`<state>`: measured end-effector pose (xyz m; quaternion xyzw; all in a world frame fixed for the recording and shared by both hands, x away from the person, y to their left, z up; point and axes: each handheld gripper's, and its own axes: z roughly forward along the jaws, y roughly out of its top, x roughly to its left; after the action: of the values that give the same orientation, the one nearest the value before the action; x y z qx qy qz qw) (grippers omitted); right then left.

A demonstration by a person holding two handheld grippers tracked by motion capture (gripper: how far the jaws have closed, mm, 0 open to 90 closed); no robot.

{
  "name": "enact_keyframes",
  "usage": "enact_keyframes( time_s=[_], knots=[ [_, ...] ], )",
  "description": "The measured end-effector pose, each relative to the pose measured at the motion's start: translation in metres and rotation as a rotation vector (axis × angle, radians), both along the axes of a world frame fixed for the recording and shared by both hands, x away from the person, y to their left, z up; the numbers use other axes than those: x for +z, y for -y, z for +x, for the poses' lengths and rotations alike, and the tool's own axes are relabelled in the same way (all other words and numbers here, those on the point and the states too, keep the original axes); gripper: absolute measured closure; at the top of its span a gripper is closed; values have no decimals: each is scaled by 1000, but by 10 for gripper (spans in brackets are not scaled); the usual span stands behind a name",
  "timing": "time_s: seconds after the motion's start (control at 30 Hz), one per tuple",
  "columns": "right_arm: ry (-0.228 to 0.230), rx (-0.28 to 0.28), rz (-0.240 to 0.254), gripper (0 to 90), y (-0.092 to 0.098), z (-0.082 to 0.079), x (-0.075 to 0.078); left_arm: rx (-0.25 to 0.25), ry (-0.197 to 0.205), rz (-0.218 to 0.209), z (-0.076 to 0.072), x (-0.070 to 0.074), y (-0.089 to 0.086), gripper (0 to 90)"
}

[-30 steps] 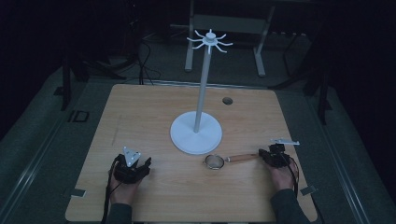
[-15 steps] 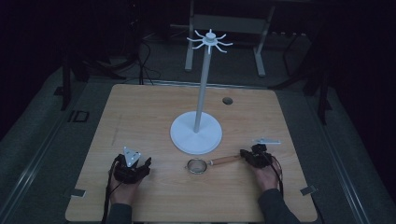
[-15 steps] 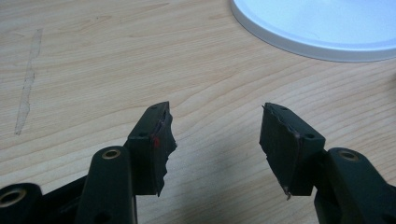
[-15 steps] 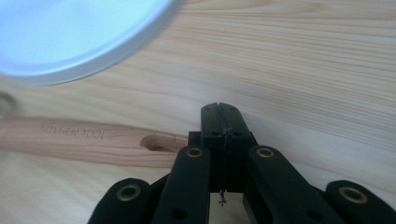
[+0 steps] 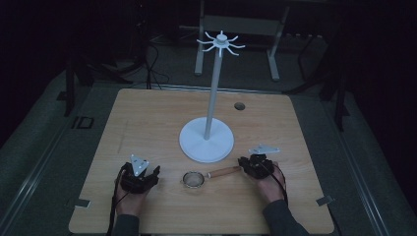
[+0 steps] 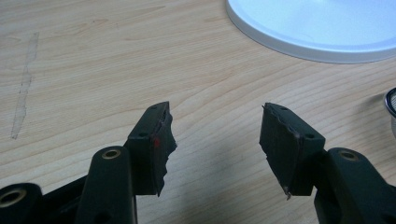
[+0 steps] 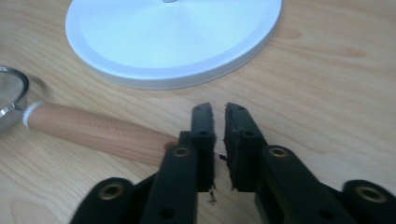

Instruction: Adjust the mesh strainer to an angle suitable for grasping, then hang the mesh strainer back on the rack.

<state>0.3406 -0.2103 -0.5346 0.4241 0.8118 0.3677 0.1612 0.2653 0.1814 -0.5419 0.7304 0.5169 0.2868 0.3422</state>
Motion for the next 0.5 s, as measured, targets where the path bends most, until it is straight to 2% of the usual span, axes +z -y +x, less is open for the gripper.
enact_keyframes(
  time_s=[0.07, 0.23, 0.33, 0.47, 0.5],
  knots=[
    [21, 2, -33, 740, 2, -2, 2, -1, -3, -3, 0, 0, 0, 438],
    [48, -7, -52, 639, 9, -7, 0, -27, -4, -33, -1, 2, 1, 438],
    [47, -47, -58, 572, 17, -9, -1, -62, -29, -51, -1, 1, 4, 444],
    [22, -83, -89, 577, 24, -12, 0, -99, -27, -48, -4, 3, 9, 464],
    [26, -89, -93, 550, 26, -13, 1, -107, -25, -50, -5, 3, 10, 469]
  ],
)
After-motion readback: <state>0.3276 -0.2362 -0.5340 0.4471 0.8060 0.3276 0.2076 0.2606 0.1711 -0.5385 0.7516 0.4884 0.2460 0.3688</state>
